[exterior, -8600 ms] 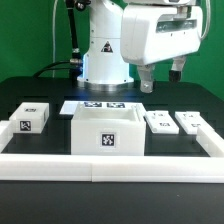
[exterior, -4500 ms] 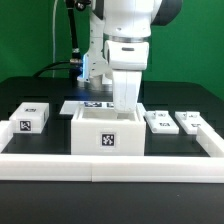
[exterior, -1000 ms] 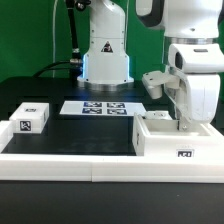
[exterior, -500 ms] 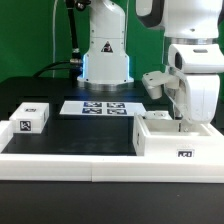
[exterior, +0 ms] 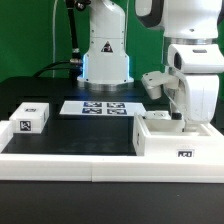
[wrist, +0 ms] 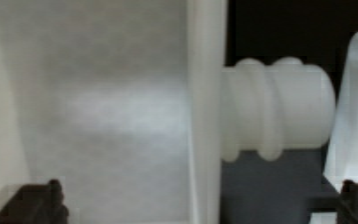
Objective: Assemble cabinet
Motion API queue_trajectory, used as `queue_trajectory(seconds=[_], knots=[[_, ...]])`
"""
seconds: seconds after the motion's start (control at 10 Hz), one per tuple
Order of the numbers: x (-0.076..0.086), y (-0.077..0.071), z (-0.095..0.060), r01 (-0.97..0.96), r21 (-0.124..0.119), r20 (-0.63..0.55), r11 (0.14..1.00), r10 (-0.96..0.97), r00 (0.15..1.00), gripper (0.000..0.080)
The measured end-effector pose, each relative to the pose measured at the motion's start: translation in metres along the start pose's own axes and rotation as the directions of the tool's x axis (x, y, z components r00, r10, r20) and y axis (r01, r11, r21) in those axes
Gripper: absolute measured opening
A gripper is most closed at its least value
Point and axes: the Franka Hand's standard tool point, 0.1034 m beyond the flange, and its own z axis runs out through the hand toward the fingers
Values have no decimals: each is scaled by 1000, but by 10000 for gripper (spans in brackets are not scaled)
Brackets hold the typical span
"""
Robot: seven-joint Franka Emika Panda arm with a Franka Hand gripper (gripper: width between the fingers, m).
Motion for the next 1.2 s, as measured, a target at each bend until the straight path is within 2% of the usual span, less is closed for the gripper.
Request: queue_trajectory(seconds=[0.3,0.6,0.8,1.0,1.2], knots=[[-1,-2,-1,-4,-2,0,1000,4,1000,797],[4,-30,-31,-35,-17,11,999,35,999,797],[12,-44,-40,-60,-30,8,998,60,998,797],[27,-62,-41,-112,-36,-4,993,112,994,797],[29,-65,-37,-137,-28,-6,990,137,991,797]])
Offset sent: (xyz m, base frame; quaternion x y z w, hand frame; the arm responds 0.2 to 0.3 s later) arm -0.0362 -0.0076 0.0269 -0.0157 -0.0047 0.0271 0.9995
